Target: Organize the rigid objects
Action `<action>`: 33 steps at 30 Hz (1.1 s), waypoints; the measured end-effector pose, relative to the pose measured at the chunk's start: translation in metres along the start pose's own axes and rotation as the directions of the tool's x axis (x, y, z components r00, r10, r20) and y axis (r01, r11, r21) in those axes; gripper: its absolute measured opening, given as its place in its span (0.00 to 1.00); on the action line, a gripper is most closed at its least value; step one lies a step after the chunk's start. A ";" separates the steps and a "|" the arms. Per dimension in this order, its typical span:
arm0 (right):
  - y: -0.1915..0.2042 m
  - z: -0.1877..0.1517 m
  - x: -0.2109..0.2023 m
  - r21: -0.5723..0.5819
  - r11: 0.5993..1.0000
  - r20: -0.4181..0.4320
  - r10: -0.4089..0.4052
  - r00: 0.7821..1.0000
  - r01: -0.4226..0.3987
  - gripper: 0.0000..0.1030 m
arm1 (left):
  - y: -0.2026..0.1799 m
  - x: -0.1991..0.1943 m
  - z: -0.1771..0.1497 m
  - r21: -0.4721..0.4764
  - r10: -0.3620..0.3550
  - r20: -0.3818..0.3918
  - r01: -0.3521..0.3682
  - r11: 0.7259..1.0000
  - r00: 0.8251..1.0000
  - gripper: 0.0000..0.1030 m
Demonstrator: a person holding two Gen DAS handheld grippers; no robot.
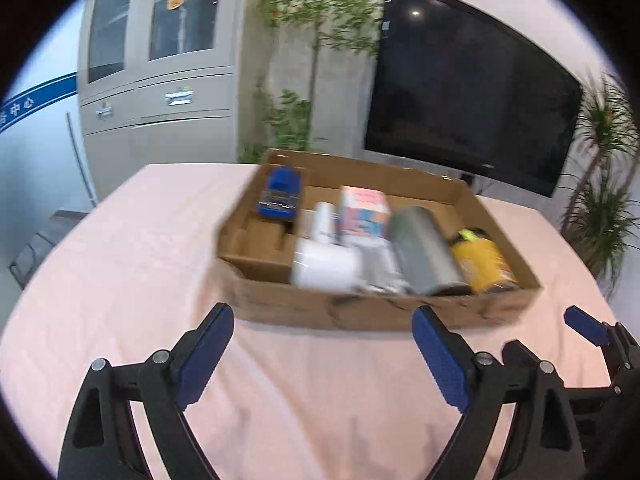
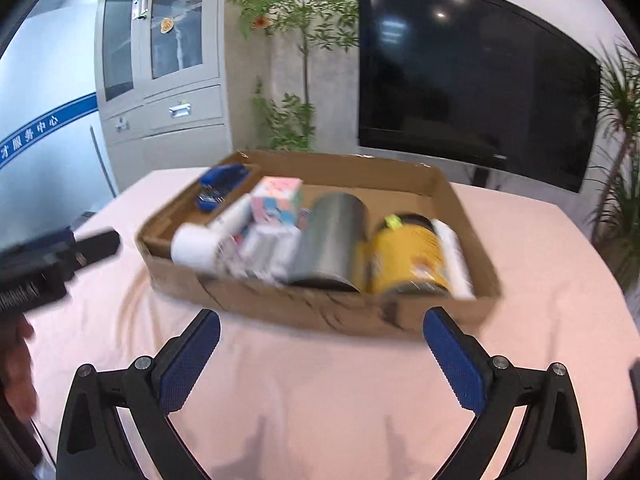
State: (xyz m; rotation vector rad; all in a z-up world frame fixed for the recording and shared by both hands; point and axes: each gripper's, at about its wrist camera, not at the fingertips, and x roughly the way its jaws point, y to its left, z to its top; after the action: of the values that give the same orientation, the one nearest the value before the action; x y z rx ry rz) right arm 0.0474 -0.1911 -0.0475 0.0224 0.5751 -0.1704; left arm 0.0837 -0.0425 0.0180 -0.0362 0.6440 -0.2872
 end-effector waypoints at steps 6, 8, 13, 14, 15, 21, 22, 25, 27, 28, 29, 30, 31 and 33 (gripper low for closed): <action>-0.035 -0.018 -0.025 0.003 1.000 0.019 -0.029 0.999 0.029 0.99 | -0.039 -0.020 0.003 0.031 -0.014 0.066 0.012 0.999 0.998 0.88; -0.041 -0.017 -0.029 0.017 1.000 0.023 -0.026 0.999 0.025 0.99 | -0.047 -0.024 0.003 0.053 -0.003 0.072 -0.001 0.999 0.997 0.88; -0.045 -0.015 -0.036 0.036 0.999 0.031 -0.041 0.999 0.040 0.99 | -0.054 -0.020 0.002 0.085 0.001 0.066 -0.007 0.996 0.998 0.88; -0.044 -0.014 -0.036 0.040 0.998 0.028 -0.040 0.999 0.039 0.99 | -0.055 -0.019 0.002 0.086 0.002 0.061 -0.007 0.996 0.998 0.88; -0.043 -0.014 -0.035 0.042 0.998 0.026 -0.038 0.999 0.037 0.99 | -0.055 -0.017 0.002 0.087 0.002 0.054 -0.007 0.996 0.999 0.88; -0.036 -0.013 -0.034 0.050 0.998 0.015 -0.043 0.999 0.042 0.99 | -0.057 -0.012 -0.002 0.087 0.022 0.042 -0.026 0.996 0.999 0.88; -0.035 -0.012 -0.033 0.048 0.998 0.016 -0.044 0.999 0.043 0.99 | -0.057 -0.011 -0.002 0.086 0.021 0.042 -0.024 0.996 0.999 0.88; -0.030 -0.012 -0.032 0.040 0.998 0.013 -0.050 0.999 0.049 0.99 | -0.054 -0.008 -0.003 0.085 0.024 0.034 -0.027 0.996 0.999 0.88; -0.028 -0.012 -0.031 0.043 0.998 0.009 -0.051 0.999 0.051 0.99 | -0.052 -0.007 -0.002 0.082 0.029 0.033 -0.032 0.996 0.999 0.88; -0.027 -0.012 -0.030 0.043 0.998 0.007 -0.052 0.999 0.052 0.99 | -0.052 -0.008 -0.002 0.080 0.029 0.033 -0.032 0.996 0.999 0.88; -0.026 -0.012 -0.029 0.043 0.998 0.006 -0.055 0.998 0.055 0.99 | -0.051 -0.008 -0.002 0.079 0.029 0.033 -0.032 0.996 0.999 0.88; -0.025 -0.012 -0.030 0.043 0.998 0.006 -0.056 0.998 0.056 0.99 | -0.050 -0.008 -0.001 0.079 0.029 0.034 -0.032 0.996 0.999 0.88; -0.024 -0.012 -0.029 0.042 0.998 0.006 -0.056 0.998 0.056 0.99 | -0.050 -0.008 -0.001 0.081 0.030 0.037 -0.033 0.996 0.999 0.88; -0.023 -0.012 -0.028 0.042 0.997 0.003 -0.059 0.998 0.059 0.99 | -0.050 -0.008 -0.002 0.086 0.032 0.039 -0.035 0.996 0.999 0.88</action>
State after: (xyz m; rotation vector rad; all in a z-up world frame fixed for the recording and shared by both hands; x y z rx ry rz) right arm 0.0137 -0.2086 -0.0415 0.0455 0.5687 -0.2399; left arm 0.0641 -0.0884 0.0273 0.0522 0.5941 -0.2810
